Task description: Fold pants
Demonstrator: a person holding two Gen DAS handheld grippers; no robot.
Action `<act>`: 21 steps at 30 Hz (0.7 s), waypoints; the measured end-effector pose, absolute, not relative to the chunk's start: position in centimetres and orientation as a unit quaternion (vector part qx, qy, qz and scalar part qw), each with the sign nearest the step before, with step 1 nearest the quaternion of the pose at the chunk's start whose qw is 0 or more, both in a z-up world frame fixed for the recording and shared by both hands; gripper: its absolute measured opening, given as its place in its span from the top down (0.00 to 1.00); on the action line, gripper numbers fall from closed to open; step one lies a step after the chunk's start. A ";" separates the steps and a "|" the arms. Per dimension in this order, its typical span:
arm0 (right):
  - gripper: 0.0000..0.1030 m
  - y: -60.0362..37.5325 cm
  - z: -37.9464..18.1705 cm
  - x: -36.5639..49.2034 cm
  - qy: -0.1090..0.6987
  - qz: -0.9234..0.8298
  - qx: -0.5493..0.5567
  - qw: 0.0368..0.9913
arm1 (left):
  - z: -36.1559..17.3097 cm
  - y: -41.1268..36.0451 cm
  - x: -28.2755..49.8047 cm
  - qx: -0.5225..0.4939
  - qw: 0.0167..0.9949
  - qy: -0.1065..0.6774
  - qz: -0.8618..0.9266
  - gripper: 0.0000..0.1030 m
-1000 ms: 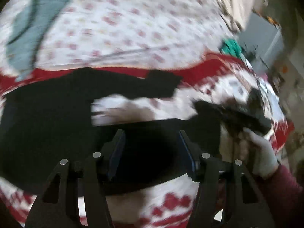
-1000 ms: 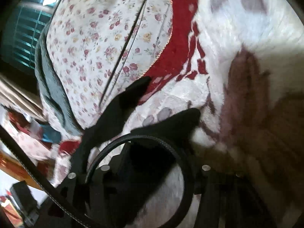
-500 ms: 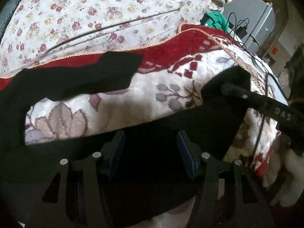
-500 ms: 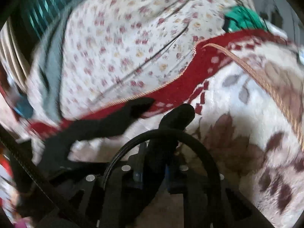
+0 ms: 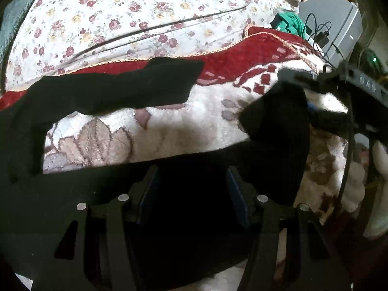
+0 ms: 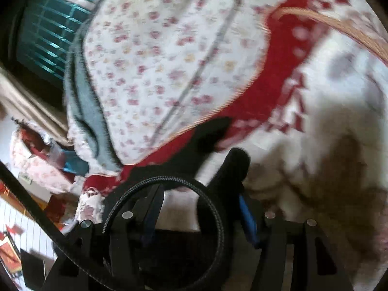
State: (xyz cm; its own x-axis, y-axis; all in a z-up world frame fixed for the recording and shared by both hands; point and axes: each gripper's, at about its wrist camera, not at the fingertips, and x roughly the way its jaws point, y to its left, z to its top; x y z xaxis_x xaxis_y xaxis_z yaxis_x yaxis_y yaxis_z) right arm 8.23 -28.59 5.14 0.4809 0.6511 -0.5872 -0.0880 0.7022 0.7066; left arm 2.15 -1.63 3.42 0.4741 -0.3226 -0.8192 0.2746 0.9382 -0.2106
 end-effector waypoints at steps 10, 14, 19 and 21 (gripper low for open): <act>0.44 -25.2 3.2 9.3 0.433 0.364 0.470 0.677 | 5.2 -3.5 1.2 -0.010 0.868 0.430 -0.248 0.45; 0.44 -25.7 1.8 9.1 0.444 0.346 0.487 0.667 | 4.5 -4.0 2.4 -0.008 0.867 0.416 -0.274 0.44; 0.44 -26.9 -0.1 9.5 0.458 0.318 0.506 0.658 | 2.0 -6.3 4.6 0.045 0.838 0.451 -0.303 0.44; 0.44 -27.2 -0.3 9.7 0.460 0.311 0.506 0.660 | 1.1 -7.4 4.9 0.080 0.827 0.469 -0.300 0.43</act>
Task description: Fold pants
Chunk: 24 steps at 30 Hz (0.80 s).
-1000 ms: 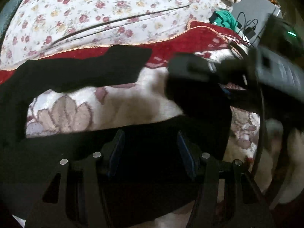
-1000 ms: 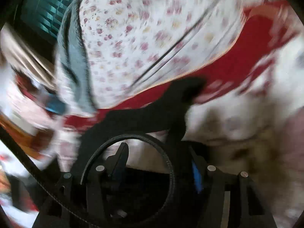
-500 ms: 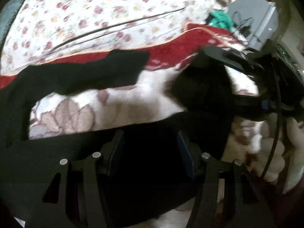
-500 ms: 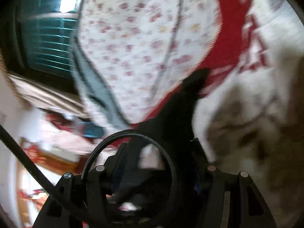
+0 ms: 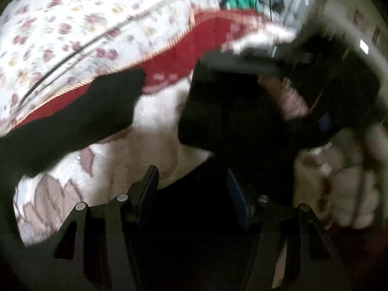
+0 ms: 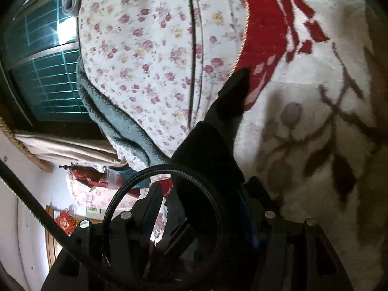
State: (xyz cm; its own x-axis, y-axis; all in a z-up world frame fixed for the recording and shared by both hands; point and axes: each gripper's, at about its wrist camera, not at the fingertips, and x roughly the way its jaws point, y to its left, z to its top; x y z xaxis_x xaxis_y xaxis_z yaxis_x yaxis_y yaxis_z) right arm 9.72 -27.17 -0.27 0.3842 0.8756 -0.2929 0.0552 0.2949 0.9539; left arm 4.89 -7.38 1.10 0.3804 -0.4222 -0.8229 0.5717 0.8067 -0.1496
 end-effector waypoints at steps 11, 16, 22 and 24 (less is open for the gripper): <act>0.44 -29.8 -1.1 9.5 0.462 0.269 0.498 0.683 | 3.2 -6.7 6.8 0.134 0.803 0.473 -0.337 0.49; 0.44 -30.3 -0.4 9.3 0.455 0.266 0.493 0.692 | 3.9 -6.7 5.4 0.155 0.815 0.454 -0.324 0.89; 0.44 -29.2 0.5 8.7 0.458 0.286 0.476 0.694 | 3.9 -3.9 5.6 0.091 0.835 0.462 -0.283 0.92; 0.44 -28.3 0.9 8.7 0.461 0.293 0.463 0.698 | 4.0 -2.1 5.5 0.065 0.840 0.466 -0.271 0.92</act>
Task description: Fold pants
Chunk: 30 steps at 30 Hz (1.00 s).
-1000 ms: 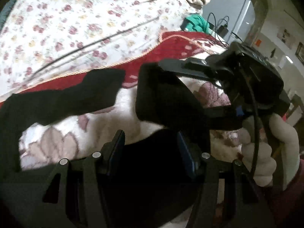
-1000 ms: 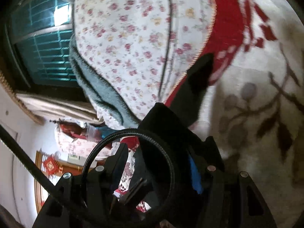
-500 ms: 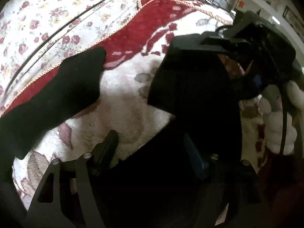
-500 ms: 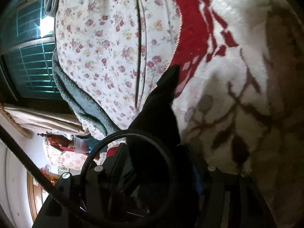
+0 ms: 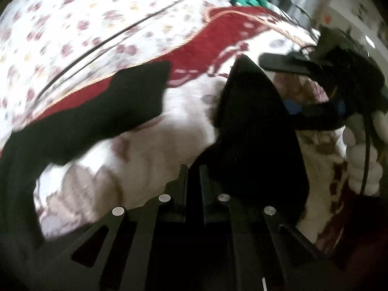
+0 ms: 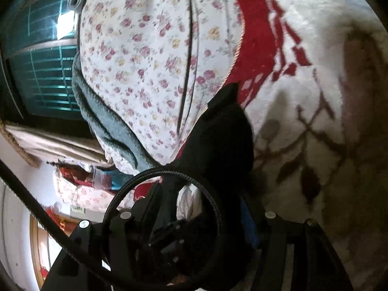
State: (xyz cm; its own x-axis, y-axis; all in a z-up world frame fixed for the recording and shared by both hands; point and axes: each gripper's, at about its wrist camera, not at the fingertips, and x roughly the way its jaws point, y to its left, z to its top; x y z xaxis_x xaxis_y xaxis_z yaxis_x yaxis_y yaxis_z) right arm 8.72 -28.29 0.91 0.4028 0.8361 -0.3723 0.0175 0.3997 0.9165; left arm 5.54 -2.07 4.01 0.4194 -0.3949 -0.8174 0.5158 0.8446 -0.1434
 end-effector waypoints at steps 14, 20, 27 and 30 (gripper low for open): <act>0.38 -25.3 1.7 9.3 0.491 0.243 0.353 0.758 | 3.6 4.5 2.7 0.001 0.870 0.459 -0.180 0.93; 0.43 -23.9 -0.8 10.6 0.490 0.251 0.359 0.754 | 3.3 4.5 3.3 -0.004 0.868 0.463 -0.179 0.93; 0.89 -23.8 -0.6 10.0 0.446 0.276 0.374 0.765 | 3.4 4.1 3.5 -0.006 0.866 0.467 -0.178 0.93; 0.89 -25.8 2.0 8.0 0.421 0.271 0.364 0.785 | 3.9 3.3 3.5 -0.022 0.861 0.465 -0.203 0.93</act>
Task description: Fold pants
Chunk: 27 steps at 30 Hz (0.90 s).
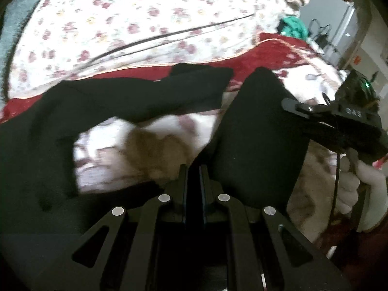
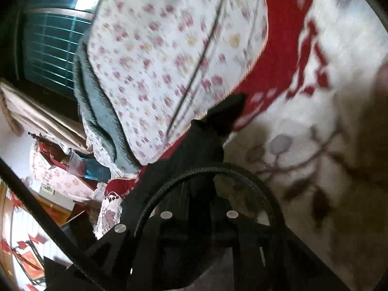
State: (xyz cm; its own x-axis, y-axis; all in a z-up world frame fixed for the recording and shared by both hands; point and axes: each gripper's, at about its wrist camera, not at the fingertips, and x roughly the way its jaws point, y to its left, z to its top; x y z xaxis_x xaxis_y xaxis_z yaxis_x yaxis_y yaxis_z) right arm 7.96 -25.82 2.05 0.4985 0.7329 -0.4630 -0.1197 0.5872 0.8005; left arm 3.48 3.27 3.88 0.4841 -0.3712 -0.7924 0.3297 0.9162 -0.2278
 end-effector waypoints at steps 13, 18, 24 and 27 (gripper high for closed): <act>0.81 -30.0 4.5 0.9 0.526 0.082 0.115 0.839 | 4.2 0.8 1.4 -0.055 0.854 0.474 -0.207 0.88; 0.61 -29.8 9.6 0.9 0.459 0.091 0.104 0.878 | 5.2 6.8 0.2 -0.094 0.867 0.461 -0.164 0.49; 0.47 -26.9 11.7 4.4 0.420 0.203 0.160 0.870 | 5.5 14.1 2.1 -0.149 0.871 0.457 -0.101 0.42; 0.47 -24.3 9.5 7.7 0.446 0.227 0.177 0.847 | 5.7 16.7 3.2 -0.165 0.870 0.458 -0.085 0.42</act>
State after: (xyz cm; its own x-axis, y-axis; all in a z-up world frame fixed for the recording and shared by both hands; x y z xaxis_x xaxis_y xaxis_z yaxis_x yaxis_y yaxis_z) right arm 7.74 -24.30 9.49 0.4989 0.5428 -0.6756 -0.2267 0.8341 0.5029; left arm 3.18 16.70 5.74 0.5666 -0.2987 -0.7679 -0.0025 0.9313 -0.3641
